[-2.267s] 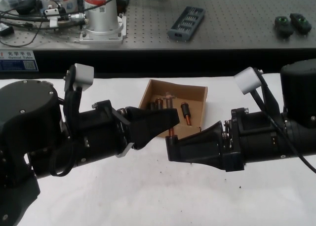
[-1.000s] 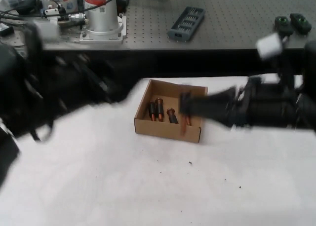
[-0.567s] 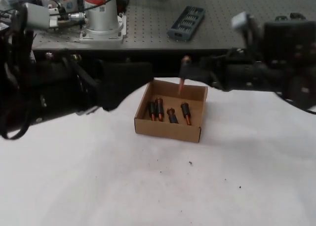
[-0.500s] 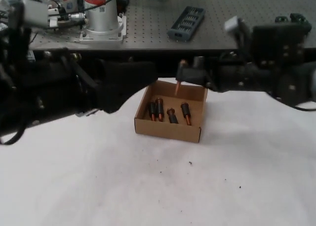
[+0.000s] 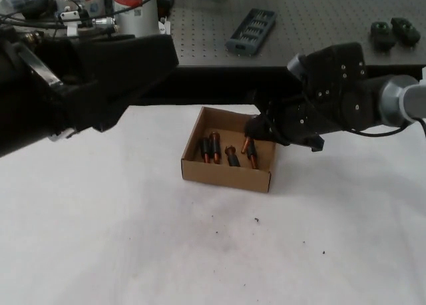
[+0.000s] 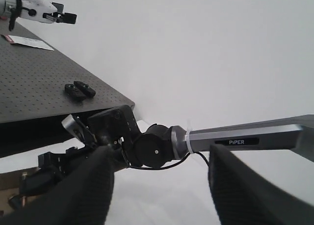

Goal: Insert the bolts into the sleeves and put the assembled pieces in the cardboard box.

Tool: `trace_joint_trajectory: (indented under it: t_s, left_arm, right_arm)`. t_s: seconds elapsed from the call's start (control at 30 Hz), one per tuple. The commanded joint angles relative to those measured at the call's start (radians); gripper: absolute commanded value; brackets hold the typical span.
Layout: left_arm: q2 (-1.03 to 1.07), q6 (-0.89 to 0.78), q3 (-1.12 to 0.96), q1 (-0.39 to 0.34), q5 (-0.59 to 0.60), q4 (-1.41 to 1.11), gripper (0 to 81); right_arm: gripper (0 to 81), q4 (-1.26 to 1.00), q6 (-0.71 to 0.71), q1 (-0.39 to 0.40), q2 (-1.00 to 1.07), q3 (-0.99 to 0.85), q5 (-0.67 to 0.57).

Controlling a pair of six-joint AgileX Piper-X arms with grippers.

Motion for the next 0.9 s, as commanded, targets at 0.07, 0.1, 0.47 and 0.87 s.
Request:
trace_joint_trajectory:
  t_s: [0.07,0.1,0.47,0.87]
  left_arm:
    - [-0.009,-0.008,-0.01,-0.003,-0.01,0.002,41.9]
    - [-0.009,-0.008,-0.01,-0.003,-0.01,0.002,41.9]
    - [0.04,0.273,-0.008,-0.003,-0.017,0.039,41.9]
    - [0.258,0.331,-0.008,-0.047,-0.166,-0.249,41.9]
  right_arm:
    - [17.9,-0.034,0.006,0.011,-0.008,-0.019,-0.062]
    - [24.5,-0.031,0.006,0.014,-0.008,-0.019,-0.073]
    - [30.7,0.034,-0.026,0.014,-0.077,-0.014,-0.341]
    - [12.3,0.069,-0.38,0.004,-0.624,0.342,-0.271]
